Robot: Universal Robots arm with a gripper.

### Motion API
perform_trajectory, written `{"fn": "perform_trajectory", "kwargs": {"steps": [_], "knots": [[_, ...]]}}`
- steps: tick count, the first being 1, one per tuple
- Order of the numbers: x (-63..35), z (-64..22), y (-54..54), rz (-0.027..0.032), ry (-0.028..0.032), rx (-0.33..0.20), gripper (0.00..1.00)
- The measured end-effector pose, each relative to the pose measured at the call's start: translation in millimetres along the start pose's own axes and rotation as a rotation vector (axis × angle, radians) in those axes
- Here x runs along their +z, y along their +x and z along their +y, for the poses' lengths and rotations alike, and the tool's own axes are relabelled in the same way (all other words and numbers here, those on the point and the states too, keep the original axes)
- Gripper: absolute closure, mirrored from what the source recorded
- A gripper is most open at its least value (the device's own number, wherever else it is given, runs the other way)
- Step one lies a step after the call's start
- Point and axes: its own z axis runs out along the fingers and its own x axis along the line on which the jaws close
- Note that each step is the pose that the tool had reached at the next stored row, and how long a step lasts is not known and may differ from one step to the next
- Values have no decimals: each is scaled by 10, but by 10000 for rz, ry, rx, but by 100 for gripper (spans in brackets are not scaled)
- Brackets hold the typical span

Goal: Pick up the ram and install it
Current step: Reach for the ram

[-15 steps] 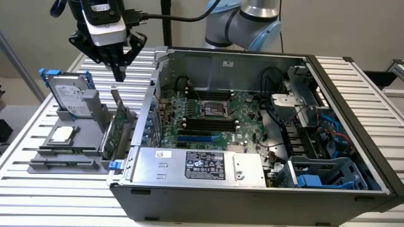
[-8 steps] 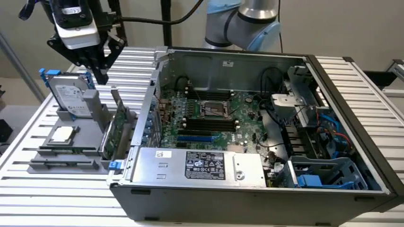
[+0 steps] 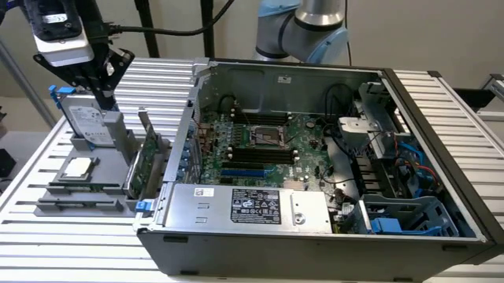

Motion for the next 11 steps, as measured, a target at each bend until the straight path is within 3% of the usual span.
{"fn": "perform_trajectory", "kwargs": {"steps": [11], "knots": [[77, -113, 386, 27, 59, 0, 100]]}}
